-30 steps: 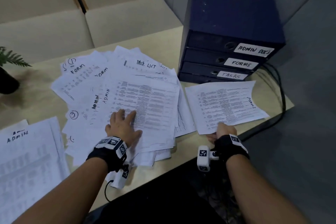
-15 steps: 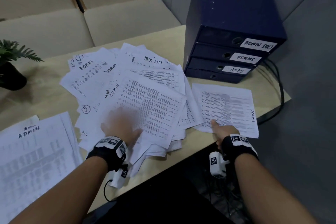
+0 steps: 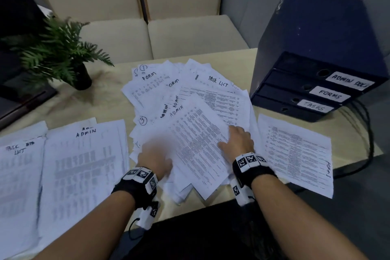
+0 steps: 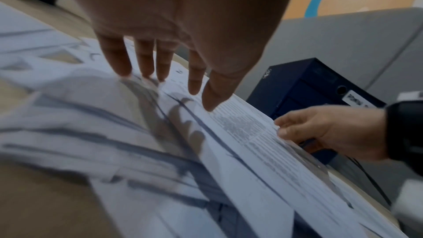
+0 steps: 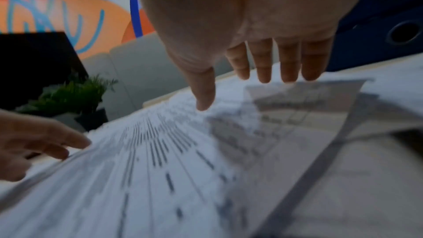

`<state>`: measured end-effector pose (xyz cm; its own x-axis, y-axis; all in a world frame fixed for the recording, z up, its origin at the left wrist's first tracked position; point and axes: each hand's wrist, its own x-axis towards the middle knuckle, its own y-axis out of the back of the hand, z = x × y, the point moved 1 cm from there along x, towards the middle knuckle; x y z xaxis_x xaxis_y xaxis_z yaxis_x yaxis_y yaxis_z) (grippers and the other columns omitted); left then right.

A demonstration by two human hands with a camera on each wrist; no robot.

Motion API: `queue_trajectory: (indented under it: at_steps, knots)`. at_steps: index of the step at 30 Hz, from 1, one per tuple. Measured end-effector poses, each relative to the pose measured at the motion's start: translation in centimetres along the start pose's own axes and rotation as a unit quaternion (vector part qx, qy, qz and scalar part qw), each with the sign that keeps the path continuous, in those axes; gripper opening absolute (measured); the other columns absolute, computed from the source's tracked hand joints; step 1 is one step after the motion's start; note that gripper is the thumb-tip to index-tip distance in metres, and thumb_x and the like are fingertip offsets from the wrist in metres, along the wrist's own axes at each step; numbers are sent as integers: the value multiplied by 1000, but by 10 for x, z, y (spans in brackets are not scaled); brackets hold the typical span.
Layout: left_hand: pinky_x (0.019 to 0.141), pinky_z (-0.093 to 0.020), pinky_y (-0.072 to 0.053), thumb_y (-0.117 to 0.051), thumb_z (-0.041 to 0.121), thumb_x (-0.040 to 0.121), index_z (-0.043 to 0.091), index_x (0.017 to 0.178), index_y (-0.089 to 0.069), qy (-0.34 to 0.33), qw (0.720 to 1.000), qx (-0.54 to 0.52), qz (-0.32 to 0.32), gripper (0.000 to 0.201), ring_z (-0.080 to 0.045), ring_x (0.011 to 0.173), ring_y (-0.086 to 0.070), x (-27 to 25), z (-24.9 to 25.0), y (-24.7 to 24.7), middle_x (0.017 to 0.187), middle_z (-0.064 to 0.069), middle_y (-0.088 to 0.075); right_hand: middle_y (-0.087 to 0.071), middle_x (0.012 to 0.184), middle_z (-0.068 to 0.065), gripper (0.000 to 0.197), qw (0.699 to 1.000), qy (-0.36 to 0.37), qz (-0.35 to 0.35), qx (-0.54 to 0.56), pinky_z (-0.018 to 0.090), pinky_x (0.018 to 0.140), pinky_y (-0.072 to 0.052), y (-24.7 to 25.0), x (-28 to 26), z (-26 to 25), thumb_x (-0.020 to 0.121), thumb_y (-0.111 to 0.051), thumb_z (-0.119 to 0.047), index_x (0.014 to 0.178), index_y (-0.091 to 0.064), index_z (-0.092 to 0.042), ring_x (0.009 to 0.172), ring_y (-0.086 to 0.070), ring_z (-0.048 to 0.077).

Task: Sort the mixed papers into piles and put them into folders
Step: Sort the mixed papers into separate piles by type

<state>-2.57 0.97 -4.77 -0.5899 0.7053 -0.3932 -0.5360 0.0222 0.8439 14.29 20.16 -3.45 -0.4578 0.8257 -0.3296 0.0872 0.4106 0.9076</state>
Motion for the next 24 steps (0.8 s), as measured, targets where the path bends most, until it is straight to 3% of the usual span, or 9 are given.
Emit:
queue_trajectory:
  at_steps: [2, 4, 6, 8, 12, 15, 17, 20, 24]
  knots:
    - [114, -37, -26, -61, 27, 86, 27, 138, -46, -1, 999, -47, -27, 54, -26, 140, -23, -1, -4, -2, 152, -9, -25, -46, 136, 7, 63, 999, -27, -21, -39, 43, 100, -36, -6, 5, -3, 86, -65, -38, 139, -40, -16, 122, -42, 29]
    - [113, -34, -26, -61, 24, 87, 24, 138, -47, 1, 996, -87, -25, 52, -26, 139, -28, -3, -5, -1, 152, -10, -24, -53, 127, 9, 46, 998, -42, -35, -11, 41, 97, -41, -6, 10, -3, 88, -61, -28, 130, -47, -14, 115, -50, 29]
    - [112, -32, -28, -61, 22, 88, 21, 140, -44, 10, 992, -124, -9, 54, -25, 138, -32, -4, -5, 1, 152, -9, -24, -62, 113, 8, 24, 992, -23, -59, 105, 30, 78, -48, 2, 14, -1, 92, -53, -18, 115, -57, -13, 96, -58, 25]
    - [111, -32, -27, -62, 22, 88, 19, 144, -35, 17, 987, -160, 14, 62, -25, 136, -34, -5, -4, 3, 152, -9, -26, -66, 101, 4, 12, 968, 13, -63, 244, 21, 63, -44, 13, 13, 3, 94, -53, -13, 102, -61, -16, 86, -60, 21]
    - [101, -37, -42, -66, 24, 88, 25, 152, -9, 75, 940, -329, 54, 86, -28, 121, -52, -5, 1, 12, 152, -6, -29, -71, 100, 0, 12, 893, 33, -82, 442, 37, 89, -50, 23, 9, 6, 95, -55, -12, 94, -64, -20, 97, -66, 24]
    - [98, -43, -47, -66, 22, 88, 38, 149, 2, 96, 903, -413, 65, 93, -29, 118, -55, -4, 3, 15, 147, -7, -39, -73, 103, 0, 15, 875, 40, -105, 470, 42, 94, -51, 16, 6, 0, 95, -55, -11, 99, -66, -21, 99, -68, 24]
    - [91, -36, -50, -63, 13, 88, 42, 148, 2, 119, 897, -418, 85, 93, -27, 111, -59, -5, 2, 17, 142, -8, -45, -73, 98, 1, 10, 877, 35, -120, 465, 40, 88, -52, 9, 4, -5, 93, -57, -14, 95, -65, -19, 92, -69, 25]
    - [53, -23, -47, -56, 4, 89, 43, 149, -4, 152, 896, -398, 122, 88, -18, 70, -61, -9, -9, 26, 128, -9, -57, -65, 80, 2, 11, 910, 27, -93, 403, 34, 72, -48, 3, 6, -11, 89, -67, -20, 80, -61, -17, 70, -58, 21]
    - [53, -19, -41, -45, -7, 90, 42, 150, -7, 177, 897, -375, 153, 86, 2, 61, -41, -22, -46, 30, 144, -6, -45, -59, 105, 1, 24, 971, 46, -43, 233, 25, 83, -41, 15, 28, -16, 89, -68, -23, 110, -61, -13, 95, -55, 17]
